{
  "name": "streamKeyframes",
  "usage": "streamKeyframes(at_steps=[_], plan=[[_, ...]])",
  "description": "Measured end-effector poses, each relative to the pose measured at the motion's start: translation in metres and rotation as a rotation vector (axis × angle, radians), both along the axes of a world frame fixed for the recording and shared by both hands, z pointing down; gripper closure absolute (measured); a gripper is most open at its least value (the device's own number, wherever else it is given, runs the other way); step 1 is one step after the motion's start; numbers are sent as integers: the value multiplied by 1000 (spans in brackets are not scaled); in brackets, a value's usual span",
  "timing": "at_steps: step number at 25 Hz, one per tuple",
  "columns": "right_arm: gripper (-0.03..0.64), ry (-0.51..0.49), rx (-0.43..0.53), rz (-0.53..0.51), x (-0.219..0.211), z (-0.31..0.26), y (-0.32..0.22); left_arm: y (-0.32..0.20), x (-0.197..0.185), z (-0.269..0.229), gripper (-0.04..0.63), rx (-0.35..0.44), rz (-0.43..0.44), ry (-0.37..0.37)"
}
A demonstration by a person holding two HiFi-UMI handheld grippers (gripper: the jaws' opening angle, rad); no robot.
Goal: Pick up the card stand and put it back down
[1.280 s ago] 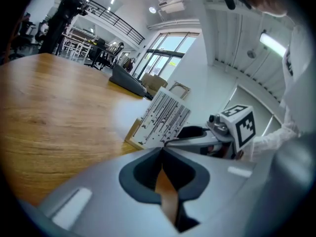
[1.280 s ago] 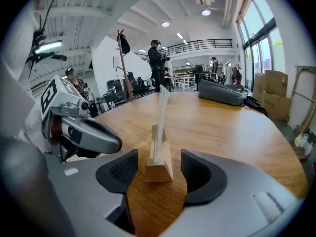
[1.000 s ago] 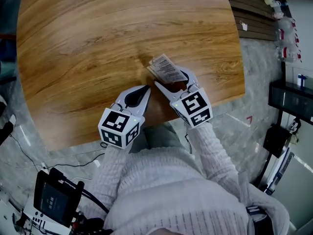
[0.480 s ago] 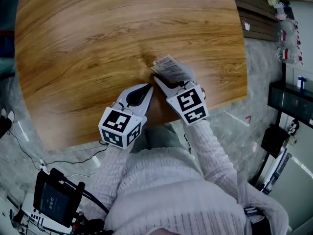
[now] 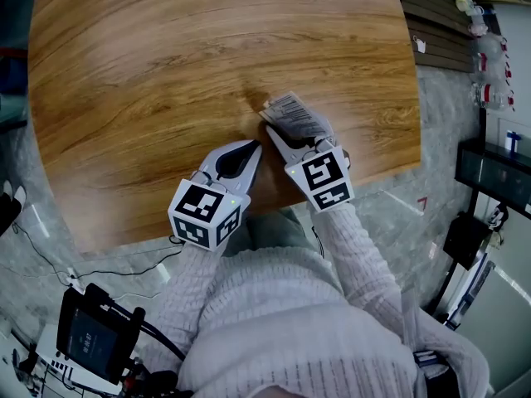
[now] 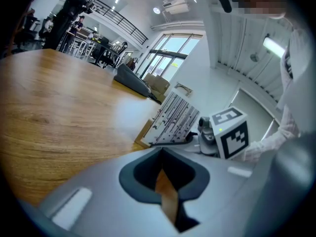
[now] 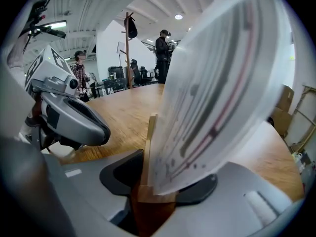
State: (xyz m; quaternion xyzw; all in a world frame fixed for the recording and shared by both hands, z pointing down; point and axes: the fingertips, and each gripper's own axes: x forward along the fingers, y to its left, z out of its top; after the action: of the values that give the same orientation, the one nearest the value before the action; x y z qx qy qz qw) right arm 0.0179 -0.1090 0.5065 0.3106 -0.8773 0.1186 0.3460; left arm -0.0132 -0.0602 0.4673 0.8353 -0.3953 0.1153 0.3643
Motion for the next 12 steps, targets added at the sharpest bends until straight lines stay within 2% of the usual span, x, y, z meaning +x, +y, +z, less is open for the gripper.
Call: streamKeyframes(at_steps=[9, 12], plan=[[430, -76, 14, -5, -5, -15, -16, -20, -5, -4, 587, 43, 2, -33], [430, -85, 47, -31, -15, -24, -29, -33, -13, -6, 586, 78, 17, -43]])
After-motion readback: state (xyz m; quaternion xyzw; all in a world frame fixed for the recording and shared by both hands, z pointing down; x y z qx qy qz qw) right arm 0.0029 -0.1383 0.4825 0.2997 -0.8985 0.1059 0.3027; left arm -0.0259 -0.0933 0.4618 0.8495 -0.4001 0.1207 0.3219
